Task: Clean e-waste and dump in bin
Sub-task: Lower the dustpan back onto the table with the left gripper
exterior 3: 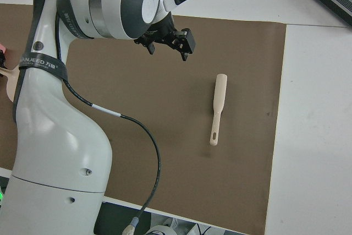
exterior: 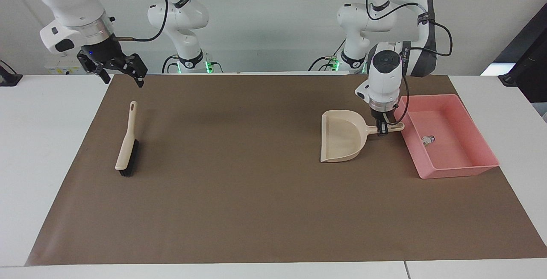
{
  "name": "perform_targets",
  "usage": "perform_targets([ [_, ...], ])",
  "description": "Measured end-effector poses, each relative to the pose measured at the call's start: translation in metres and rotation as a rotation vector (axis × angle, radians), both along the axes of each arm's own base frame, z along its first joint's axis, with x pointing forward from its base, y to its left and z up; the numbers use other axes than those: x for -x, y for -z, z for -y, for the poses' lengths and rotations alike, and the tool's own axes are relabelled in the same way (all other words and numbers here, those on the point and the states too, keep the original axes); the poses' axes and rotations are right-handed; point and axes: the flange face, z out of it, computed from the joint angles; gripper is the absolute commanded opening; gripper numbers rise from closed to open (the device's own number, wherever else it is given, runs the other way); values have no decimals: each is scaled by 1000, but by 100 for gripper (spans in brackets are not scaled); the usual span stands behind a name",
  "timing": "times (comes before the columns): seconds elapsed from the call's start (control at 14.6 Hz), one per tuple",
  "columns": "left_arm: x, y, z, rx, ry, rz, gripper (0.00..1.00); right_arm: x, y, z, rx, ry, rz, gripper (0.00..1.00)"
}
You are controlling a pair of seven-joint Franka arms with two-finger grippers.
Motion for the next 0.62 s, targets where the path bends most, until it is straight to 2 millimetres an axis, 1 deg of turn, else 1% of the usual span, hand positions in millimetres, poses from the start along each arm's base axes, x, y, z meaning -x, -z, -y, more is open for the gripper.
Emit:
perform_targets([
  [0.07,0,0,2,0,2,1,12,0,0,0,0,0,0,100],
  [0.14,1,0,5,1,4,2,30,0,0,0,0,0,0,100],
  [0.21,2,0,7,1,3,4,91,0,0,0,0,0,0,100],
  [0.27,2,0,7,1,4,4,99,0,0,0,0,0,0,100],
  [0.48,2,-3,6,16,-45,-18,99,0,0,0,0,0,0,100],
  [0.55,0,-8,4,25,-73,-32,99,0,0,0,0,0,-1,100],
  [0.62,-4,-18,1,28,-97,-38,99,0,0,0,0,0,-1,100],
])
